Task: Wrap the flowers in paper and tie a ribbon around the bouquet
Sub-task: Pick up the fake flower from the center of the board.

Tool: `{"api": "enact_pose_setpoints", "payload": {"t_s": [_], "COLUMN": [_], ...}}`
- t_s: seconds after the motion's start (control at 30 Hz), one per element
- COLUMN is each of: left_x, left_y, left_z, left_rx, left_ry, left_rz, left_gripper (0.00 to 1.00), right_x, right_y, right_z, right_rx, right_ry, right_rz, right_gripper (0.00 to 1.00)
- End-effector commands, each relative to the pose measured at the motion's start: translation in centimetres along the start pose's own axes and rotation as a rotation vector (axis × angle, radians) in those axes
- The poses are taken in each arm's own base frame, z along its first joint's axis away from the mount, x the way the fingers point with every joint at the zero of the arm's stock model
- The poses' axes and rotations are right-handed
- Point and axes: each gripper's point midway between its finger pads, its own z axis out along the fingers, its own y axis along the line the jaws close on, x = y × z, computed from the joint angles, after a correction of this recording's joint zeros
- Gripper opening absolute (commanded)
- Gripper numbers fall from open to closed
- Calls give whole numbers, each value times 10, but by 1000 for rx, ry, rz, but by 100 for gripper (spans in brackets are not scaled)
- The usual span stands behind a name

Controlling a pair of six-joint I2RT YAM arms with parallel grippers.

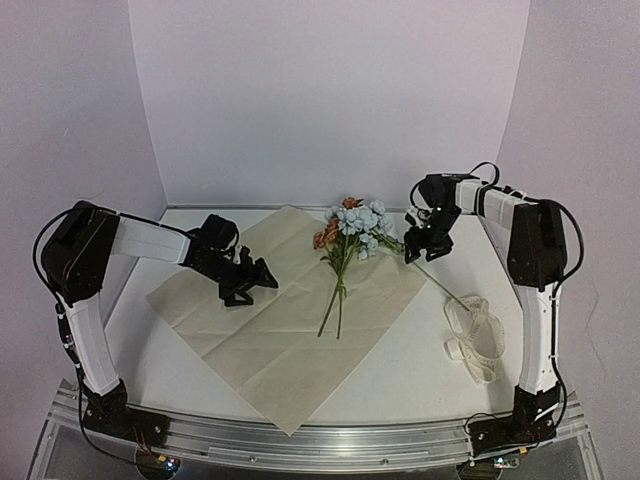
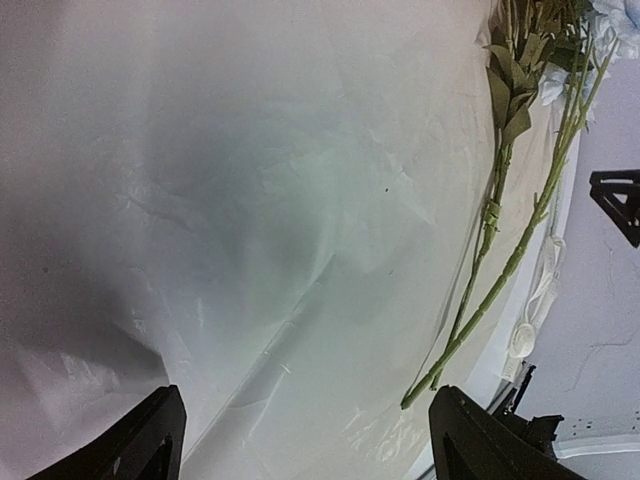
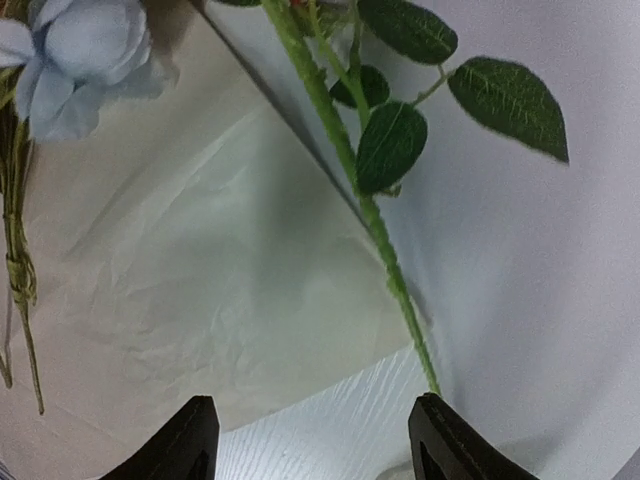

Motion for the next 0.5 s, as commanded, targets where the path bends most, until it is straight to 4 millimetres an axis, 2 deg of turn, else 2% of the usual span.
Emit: {"api": "enact_pose_setpoints", "payload": {"t_s": [0.0, 0.2, 0.3, 0.37, 0.47], "left_x": [-17, -21, -23, -24, -26], "left_y": [-31, -34, -35, -35, -38], "left_z": [-19, -21, -19, -17, -18], "left_rx": [47, 33, 30, 28, 35], "left_ry": [-41, -38, -35, -30, -33], "left_rz": [63, 70, 68, 65, 65], "left_gripper": [87, 87, 87, 87, 87], "right_x": [-34, -15, -9, -9, -5], "right_y": [-11, -24, -18, -24, -21], "right_z": [4, 31, 31, 30, 26], "right_rx": [-53, -27, -63, -29, -45], "right_ry": [-73, 5, 21, 36, 79], "right_rz": [-51, -98, -115, -104, -117], "right_gripper": [64, 61, 57, 59, 58]}}
